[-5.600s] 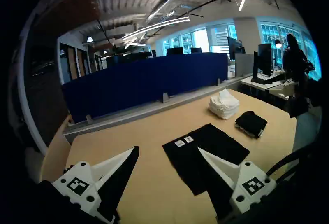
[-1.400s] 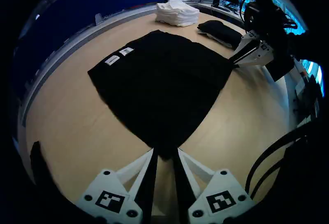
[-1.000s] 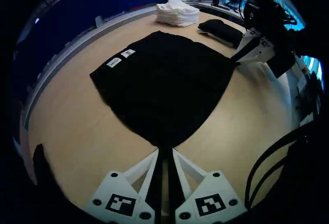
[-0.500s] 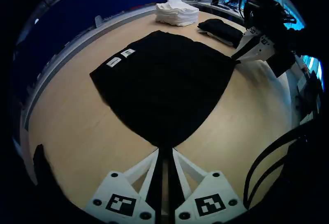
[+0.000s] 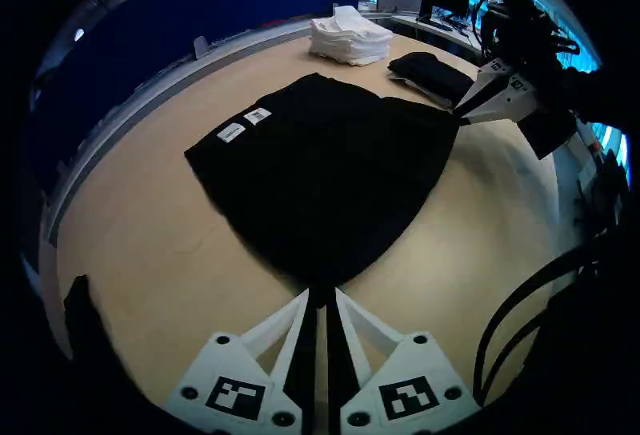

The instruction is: Fold towel

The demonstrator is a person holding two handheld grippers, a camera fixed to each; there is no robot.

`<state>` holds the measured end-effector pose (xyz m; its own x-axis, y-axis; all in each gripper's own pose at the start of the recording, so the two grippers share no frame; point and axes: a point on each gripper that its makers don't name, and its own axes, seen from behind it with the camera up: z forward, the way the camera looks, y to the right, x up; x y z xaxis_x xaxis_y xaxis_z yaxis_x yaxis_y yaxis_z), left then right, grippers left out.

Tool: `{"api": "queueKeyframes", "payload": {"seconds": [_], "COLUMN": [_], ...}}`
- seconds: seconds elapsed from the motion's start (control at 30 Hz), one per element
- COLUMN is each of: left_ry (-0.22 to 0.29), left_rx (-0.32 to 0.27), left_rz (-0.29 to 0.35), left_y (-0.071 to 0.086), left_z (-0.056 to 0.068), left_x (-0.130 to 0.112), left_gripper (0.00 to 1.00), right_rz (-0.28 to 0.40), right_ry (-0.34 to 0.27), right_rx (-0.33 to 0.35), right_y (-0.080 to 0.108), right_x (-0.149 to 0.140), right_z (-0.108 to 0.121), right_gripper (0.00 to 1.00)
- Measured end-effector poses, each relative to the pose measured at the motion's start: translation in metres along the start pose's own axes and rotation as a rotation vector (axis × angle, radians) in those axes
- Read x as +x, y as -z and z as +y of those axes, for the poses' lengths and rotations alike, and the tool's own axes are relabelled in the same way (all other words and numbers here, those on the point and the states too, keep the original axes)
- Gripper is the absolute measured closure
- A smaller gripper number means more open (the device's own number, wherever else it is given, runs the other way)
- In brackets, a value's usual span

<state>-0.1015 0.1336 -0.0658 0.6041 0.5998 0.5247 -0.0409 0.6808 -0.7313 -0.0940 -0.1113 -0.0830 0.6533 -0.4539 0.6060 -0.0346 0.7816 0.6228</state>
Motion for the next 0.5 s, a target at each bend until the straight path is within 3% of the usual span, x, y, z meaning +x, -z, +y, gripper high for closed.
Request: {"api": "queueKeyframes", "payload": {"seconds": [0.5], "left_ry": [0.049], "left_rx": [0.032], "left_rz": [0.056], "left_y": [0.038], "left_z": [-0.002], "left_x": [0.028], "left_gripper": [0.93], "right_rz": [0.047], "right_ry": [-0.011], "right_rx": [-0.014], "right_y": [0.038], "right_x": [0.032], "right_z": [-0.007], "right_gripper": [0.88]}}
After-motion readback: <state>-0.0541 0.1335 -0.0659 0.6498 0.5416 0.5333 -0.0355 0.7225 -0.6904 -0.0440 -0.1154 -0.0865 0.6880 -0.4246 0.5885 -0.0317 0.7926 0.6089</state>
